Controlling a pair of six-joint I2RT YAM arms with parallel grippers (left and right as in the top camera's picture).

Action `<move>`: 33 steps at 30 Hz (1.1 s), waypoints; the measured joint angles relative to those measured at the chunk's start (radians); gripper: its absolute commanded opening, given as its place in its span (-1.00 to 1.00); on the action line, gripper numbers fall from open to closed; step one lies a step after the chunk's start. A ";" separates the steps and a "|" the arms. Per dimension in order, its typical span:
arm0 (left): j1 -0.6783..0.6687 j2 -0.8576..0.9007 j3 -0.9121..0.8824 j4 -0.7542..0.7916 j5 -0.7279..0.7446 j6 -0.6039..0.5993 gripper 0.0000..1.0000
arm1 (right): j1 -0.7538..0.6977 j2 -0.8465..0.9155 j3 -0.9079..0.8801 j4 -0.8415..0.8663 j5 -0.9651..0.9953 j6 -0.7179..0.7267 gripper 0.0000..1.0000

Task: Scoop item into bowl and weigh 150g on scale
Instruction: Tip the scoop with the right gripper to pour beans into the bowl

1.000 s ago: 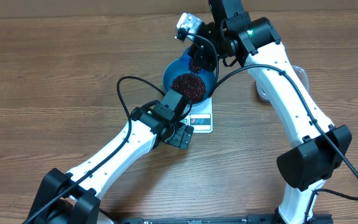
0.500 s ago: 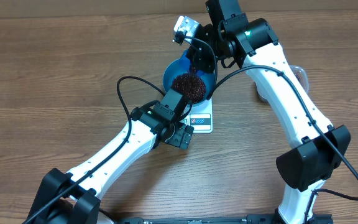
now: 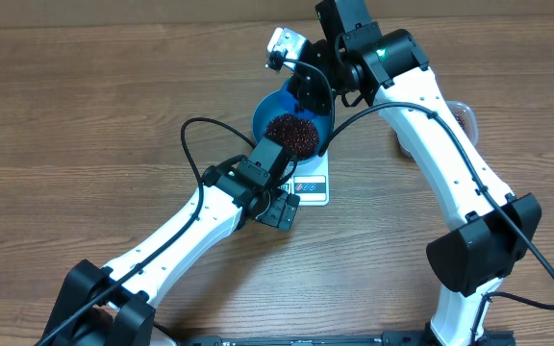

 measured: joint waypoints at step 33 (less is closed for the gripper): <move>0.000 0.000 0.000 0.000 0.000 0.000 0.99 | 0.020 0.000 0.000 -0.008 0.051 0.035 -0.93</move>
